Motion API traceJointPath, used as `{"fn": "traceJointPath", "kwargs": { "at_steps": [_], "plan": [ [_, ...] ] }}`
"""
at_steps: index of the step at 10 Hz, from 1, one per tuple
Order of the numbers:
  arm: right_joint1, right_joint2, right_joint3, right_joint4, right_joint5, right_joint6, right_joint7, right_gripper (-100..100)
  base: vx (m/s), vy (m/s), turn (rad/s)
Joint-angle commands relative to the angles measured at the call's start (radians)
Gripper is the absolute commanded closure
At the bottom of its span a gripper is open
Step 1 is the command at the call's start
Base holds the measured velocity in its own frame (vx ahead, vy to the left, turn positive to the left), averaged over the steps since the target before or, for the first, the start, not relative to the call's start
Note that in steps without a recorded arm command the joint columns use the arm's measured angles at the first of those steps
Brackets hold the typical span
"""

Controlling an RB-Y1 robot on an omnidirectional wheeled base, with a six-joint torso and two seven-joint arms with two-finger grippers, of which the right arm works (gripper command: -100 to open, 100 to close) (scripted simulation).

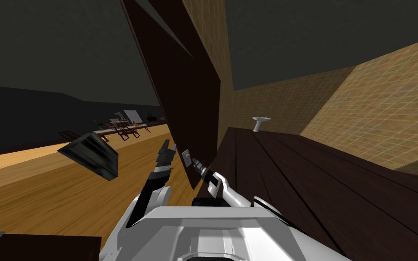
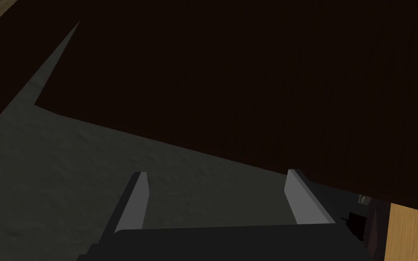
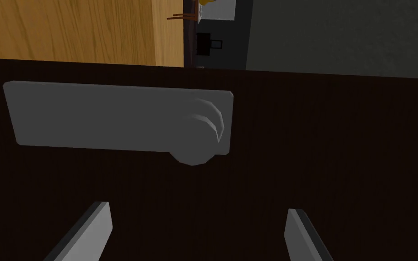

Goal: Push the door open

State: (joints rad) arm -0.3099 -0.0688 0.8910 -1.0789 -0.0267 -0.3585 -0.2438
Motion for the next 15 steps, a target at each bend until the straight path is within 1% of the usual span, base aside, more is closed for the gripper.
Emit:
{"fn": "traceJointPath", "kwargs": {
  "at_steps": [1,3,6,7,8,13,14,15],
  "plan": [
    [0.000,0.001,-0.006,0.006,0.001,-0.002,0.005,-100,0.109,0.163,0.023],
    [-0.001,0.007,-0.013,0.014,0.003,-0.003,0.009,-100,0.143,0.144,0.027],
    [-0.002,0.026,-0.024,0.027,0.006,-0.006,0.016,-100,0.111,0.163,0.031],
    [-0.002,0.021,-0.022,0.023,0.005,-0.005,0.014,-100,0.049,0.066,-0.003],
    [-0.002,0.021,-0.022,0.023,0.005,-0.005,0.014,100,-0.009,-0.007,-0.001],
    [-0.002,0.021,-0.022,0.023,0.005,-0.005,0.014,100,-0.010,-0.014,0.001],
    [0.002,0.009,-0.039,0.024,0.003,-0.004,0.018,-100,-0.143,-0.061,-0.138],
    [0.003,0.009,-0.043,0.024,0.002,-0.004,0.019,-100,-0.193,-0.100,-0.088]
  ]
}}
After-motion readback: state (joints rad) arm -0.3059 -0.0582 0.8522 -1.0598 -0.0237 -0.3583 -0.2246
